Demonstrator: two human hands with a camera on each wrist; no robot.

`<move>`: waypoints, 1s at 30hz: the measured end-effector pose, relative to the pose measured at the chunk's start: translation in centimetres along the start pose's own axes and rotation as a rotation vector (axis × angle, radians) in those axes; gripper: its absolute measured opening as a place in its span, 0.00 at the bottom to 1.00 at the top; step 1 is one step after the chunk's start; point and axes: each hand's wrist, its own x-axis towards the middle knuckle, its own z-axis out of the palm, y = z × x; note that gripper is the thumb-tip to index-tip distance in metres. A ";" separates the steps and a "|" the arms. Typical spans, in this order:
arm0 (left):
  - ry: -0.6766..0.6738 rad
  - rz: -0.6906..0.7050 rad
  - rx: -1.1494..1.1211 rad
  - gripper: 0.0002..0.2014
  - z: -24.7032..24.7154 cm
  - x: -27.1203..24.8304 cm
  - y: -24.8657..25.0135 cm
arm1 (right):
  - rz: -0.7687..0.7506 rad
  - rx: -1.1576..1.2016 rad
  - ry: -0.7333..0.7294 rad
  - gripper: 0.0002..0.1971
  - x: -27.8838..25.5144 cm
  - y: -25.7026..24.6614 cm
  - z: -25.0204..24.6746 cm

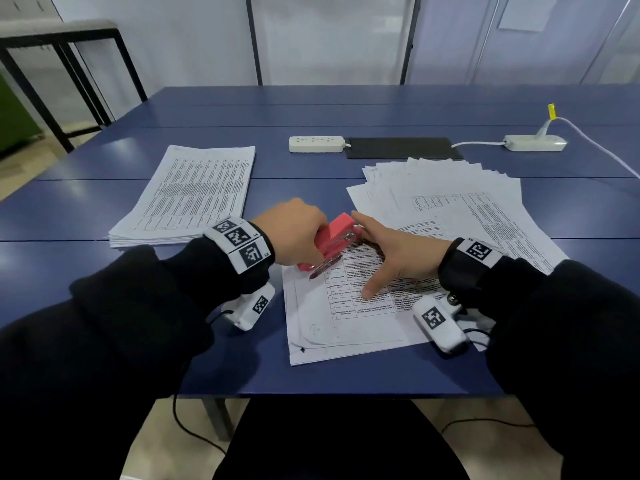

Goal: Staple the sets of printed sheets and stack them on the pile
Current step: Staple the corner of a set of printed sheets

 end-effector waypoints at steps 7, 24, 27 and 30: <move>-0.090 0.135 0.131 0.11 -0.2 0.1 0.4 | 0.062 -0.014 0.010 0.71 -0.5 -0.5 -0.4; -0.116 0.116 0.135 0.10 0.1 -0.8 -1.0 | 0.070 -0.042 -0.011 0.68 -0.4 -0.4 -0.5; -0.097 0.152 0.134 0.10 -0.1 -1.2 -1.1 | 0.067 -0.037 -0.010 0.68 -0.4 -0.5 -0.4; -0.088 0.151 0.140 0.10 -0.1 -1.4 -1.1 | 0.069 -0.045 -0.008 0.68 -0.5 -0.6 -0.4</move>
